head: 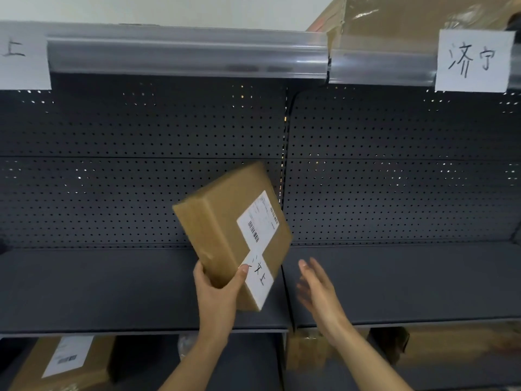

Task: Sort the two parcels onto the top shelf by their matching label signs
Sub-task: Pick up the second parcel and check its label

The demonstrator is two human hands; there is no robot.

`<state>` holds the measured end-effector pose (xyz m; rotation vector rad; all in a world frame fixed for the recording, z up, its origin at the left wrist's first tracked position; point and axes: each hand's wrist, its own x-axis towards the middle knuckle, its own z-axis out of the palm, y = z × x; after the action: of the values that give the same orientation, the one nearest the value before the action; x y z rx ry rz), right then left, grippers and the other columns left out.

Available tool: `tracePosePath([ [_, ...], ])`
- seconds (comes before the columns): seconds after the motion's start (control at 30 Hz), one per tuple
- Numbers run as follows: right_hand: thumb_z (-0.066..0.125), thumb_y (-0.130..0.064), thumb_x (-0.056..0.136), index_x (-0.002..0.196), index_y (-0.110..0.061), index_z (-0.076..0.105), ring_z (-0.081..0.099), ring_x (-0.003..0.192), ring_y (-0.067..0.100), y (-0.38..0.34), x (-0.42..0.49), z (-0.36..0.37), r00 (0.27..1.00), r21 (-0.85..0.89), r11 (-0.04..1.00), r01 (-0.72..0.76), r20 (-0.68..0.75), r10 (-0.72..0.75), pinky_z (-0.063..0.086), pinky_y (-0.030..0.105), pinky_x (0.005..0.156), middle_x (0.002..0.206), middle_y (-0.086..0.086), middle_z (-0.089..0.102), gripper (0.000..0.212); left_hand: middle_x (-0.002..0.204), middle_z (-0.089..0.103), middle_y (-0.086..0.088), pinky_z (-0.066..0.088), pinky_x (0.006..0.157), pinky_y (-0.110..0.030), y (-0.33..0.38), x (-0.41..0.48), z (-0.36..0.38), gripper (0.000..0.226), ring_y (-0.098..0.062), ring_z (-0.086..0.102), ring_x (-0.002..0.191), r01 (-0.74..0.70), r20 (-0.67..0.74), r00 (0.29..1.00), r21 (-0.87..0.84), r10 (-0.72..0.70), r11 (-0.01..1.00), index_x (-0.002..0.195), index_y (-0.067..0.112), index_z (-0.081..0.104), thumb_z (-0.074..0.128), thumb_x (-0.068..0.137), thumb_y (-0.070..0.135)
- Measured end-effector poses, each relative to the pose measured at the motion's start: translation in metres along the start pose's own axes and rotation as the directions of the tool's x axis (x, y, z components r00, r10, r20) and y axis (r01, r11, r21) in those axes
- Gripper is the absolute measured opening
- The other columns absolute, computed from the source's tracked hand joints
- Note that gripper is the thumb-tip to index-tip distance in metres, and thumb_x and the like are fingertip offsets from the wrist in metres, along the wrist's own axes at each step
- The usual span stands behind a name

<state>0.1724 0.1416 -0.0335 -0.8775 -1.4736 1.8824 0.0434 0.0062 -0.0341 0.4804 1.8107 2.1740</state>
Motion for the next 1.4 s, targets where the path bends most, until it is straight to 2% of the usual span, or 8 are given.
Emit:
tracePosePath([
  [0.13,0.081,-0.068,0.063,0.159,-0.033,0.027,0.048,0.140,0.023,0.016,-0.001,0.010,0.985,0.057,0.989,-0.139,0.109,0.132,0.040,0.044,0.115,0.153,-0.005,0.052,0.116,0.122,0.071,0.007,0.055,0.096,-0.056,-0.008,-0.011,0.005,0.093,-0.017,0.067,0.115,0.182,0.064,0.983,-0.246,-0.171,0.952,0.135,0.036,0.046,0.087,0.053,0.054],
  [0.3,0.060,-0.038,0.099,0.138,-0.028,0.057,0.068,0.120,0.023,0.020,-0.007,0.019,0.972,0.155,0.975,-0.158,0.197,0.126,0.055,0.043,0.096,0.126,0.000,0.075,0.040,0.124,0.070,0.002,0.056,0.088,-0.064,-0.010,-0.024,0.012,0.079,-0.025,0.066,0.117,0.237,0.152,0.969,-0.362,-0.194,0.902,0.136,0.028,0.044,0.079,0.065,0.039],
  [0.57,0.059,-0.027,0.100,0.136,-0.030,0.058,0.071,0.113,0.020,0.008,-0.014,0.015,0.987,0.177,0.984,0.012,0.156,-0.041,0.059,0.045,0.090,0.123,0.001,0.076,0.036,0.137,0.064,-0.002,0.052,0.098,-0.059,-0.015,-0.020,-0.002,0.088,-0.024,0.064,0.124,0.285,0.262,0.944,-0.345,-0.200,0.894,0.139,0.037,0.039,0.085,0.064,0.044],
  [0.8,0.068,-0.031,0.093,0.153,-0.041,0.037,0.073,0.108,0.010,-0.015,-0.013,-0.017,0.989,-0.068,0.992,0.110,0.103,-0.102,0.054,0.044,0.098,0.123,-0.010,0.076,0.068,0.150,0.047,0.005,0.033,0.112,-0.056,0.009,0.023,-0.067,0.093,-0.024,0.048,0.136,0.151,0.042,0.988,-0.299,-0.145,0.942,0.150,0.053,0.018,0.073,0.075,0.059],
  [0.9,0.068,-0.029,0.094,0.148,-0.049,0.034,0.073,0.105,0.006,-0.022,-0.018,-0.019,0.982,-0.130,0.981,0.142,0.142,-0.123,0.055,0.031,0.089,0.122,-0.010,0.076,0.067,0.149,0.049,0.009,0.039,0.111,-0.049,0.021,0.038,-0.090,0.080,-0.019,0.049,0.136,0.137,0.161,0.980,-0.116,-0.118,0.984,0.152,0.043,0.032,0.065,0.081,0.058],
  [1.0,0.069,-0.033,0.093,0.153,-0.045,0.035,0.069,0.116,0.011,-0.024,-0.025,-0.012,0.979,-0.164,0.974,0.154,0.156,-0.128,0.049,0.041,0.107,0.130,-0.008,0.072,0.070,0.134,0.069,0.006,0.052,0.096,-0.041,0.026,0.033,-0.097,0.062,-0.018,0.069,0.115,0.095,0.317,0.944,0.015,-0.094,0.995,0.140,0.038,0.054,0.071,0.082,0.047],
  [1.23,0.058,-0.042,0.099,0.153,-0.044,0.037,0.056,0.128,0.006,-0.019,-0.036,0.011,0.973,-0.168,0.959,0.229,0.053,-0.223,0.040,0.034,0.110,0.139,-0.019,0.061,0.058,0.140,0.064,0.006,0.046,0.108,-0.045,0.019,0.020,-0.106,0.058,-0.022,0.061,0.127,0.035,0.257,0.967,-0.110,-0.006,0.993,0.146,0.035,0.048,0.065,0.090,0.032],
  [1.4,0.054,-0.031,0.102,0.151,-0.035,0.044,0.057,0.123,0.002,-0.024,-0.047,0.031,0.965,-0.060,0.963,0.264,0.008,-0.264,0.041,0.033,0.110,0.139,-0.017,0.061,0.050,0.146,0.058,0.010,0.048,0.105,-0.031,0.027,0.007,-0.126,0.059,-0.015,0.054,0.134,-0.146,0.202,0.963,-0.172,0.180,0.974,0.145,0.028,0.049,0.053,0.089,0.010],
])
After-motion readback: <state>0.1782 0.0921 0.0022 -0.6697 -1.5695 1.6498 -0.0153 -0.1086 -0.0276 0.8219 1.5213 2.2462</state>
